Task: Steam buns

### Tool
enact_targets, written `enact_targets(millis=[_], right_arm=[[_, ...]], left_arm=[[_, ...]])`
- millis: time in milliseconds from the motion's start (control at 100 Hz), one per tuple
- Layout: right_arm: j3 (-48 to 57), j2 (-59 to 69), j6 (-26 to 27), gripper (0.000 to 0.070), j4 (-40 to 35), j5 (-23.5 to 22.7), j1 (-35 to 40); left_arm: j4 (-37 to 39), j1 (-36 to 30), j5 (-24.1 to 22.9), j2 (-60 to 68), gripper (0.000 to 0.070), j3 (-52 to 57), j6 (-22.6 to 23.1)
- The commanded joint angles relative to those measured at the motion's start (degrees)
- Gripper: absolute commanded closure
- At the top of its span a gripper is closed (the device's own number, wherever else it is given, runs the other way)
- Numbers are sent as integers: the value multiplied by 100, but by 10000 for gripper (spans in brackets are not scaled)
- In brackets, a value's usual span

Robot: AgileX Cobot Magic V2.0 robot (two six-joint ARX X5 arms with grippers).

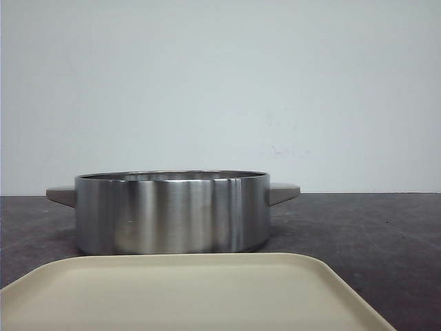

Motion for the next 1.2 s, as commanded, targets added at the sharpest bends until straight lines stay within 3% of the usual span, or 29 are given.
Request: enact_targets(millis=[0,170,400,600,830,1010,1190], right_arm=[[-15,-13,55,675,68,4,-7],[-15,-13,57,675,68,4,-7],[-15,-13,57,675,70,4,-7],[-15,-13,57,675,68,4,-7],[-15,-13,57,675,68,4,-7],[-15,-13,57,675,68,4,-7],[-15,-13,57,675,68,4,-7]], left_arm=[[485,258,354,-116,700,-396,-55],[2245,1032,1222,-800,700,-2052,-278],[3077,1746,1268,-1628,700,-3840,-415],[3344,2312,1248,-1838,700,-4769,-553],[3615,2726,332,-1840,700,-5370,-238],[3270,3036,249,-1976,700,-5368,411],[2664,3294,245,-2369,700,-5368,621]])
